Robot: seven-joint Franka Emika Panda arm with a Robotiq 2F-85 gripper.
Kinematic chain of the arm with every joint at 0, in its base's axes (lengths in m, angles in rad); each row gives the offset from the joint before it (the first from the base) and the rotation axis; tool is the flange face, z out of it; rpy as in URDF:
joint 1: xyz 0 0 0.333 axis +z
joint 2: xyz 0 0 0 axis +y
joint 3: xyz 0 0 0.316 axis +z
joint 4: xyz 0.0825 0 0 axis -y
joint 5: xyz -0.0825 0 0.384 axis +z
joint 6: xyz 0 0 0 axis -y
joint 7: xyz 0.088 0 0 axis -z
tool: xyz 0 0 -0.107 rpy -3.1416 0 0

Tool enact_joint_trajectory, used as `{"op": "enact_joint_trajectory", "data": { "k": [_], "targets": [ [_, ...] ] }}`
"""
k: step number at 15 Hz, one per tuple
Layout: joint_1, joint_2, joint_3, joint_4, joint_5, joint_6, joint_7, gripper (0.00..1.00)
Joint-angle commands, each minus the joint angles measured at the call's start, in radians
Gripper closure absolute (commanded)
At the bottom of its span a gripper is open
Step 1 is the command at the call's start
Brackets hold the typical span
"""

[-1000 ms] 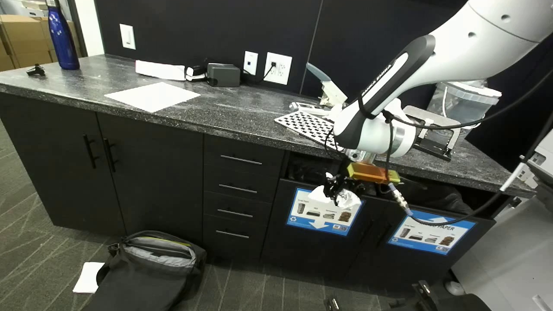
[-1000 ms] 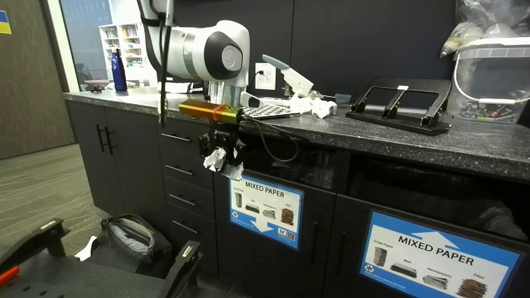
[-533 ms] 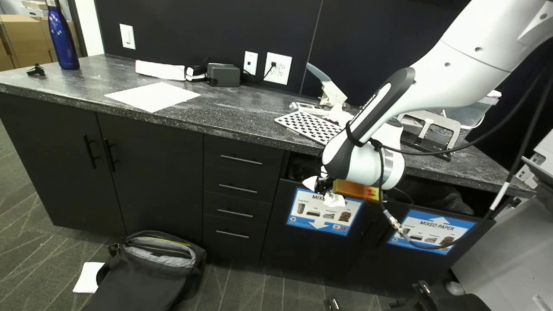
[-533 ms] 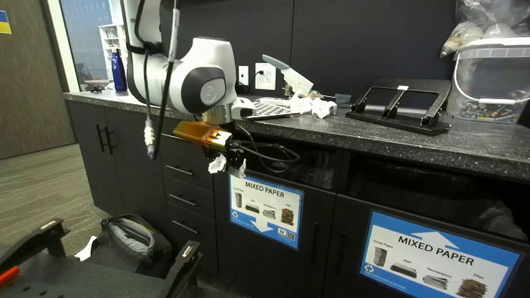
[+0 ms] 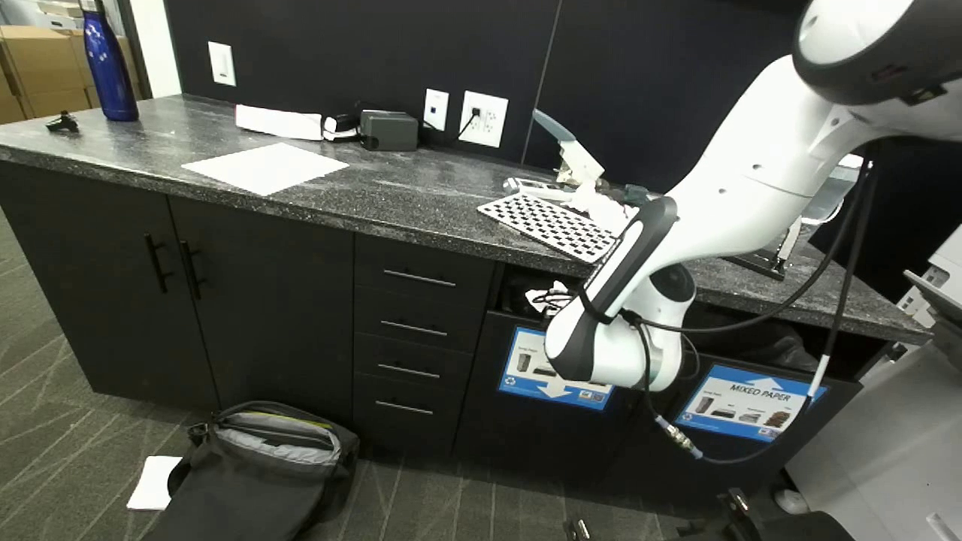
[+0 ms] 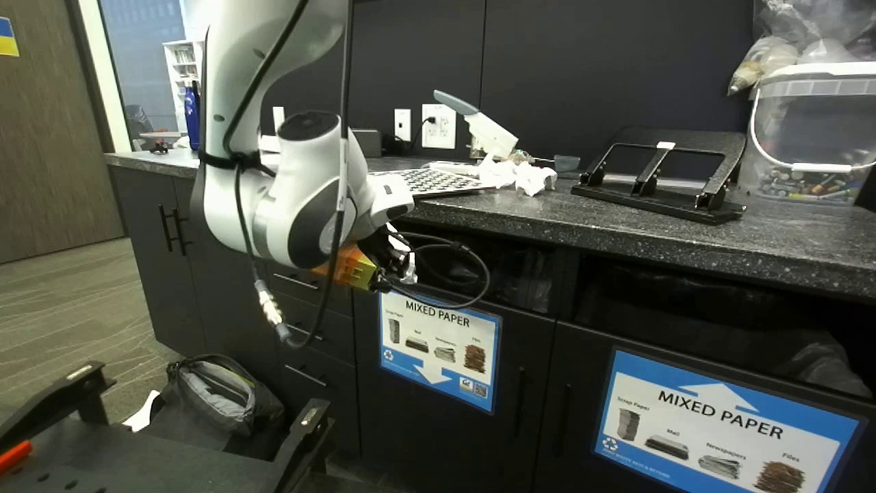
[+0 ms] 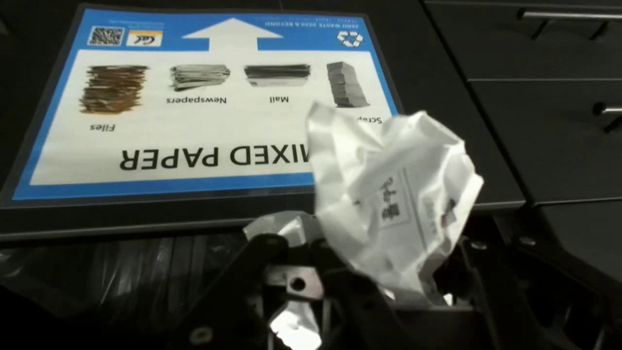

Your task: Pick up all the papers from the counter and throw them in the bin

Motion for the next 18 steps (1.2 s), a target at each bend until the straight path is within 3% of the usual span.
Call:
{"op": "enact_joint_trajectory", "data": {
  "k": [1,5,10,18],
  "targets": [
    [0.041,0.153,-0.048,0.126,-0.027,0.199,0.026,0.91],
    [0.063,0.274,-0.082,0.293,-0.012,0.244,0.011,0.91],
    [0.069,0.374,-0.11,0.466,-0.011,0.218,-0.007,0.91],
    [0.079,0.484,-0.139,0.664,0.0,0.199,-0.047,0.9]
  ]
}}
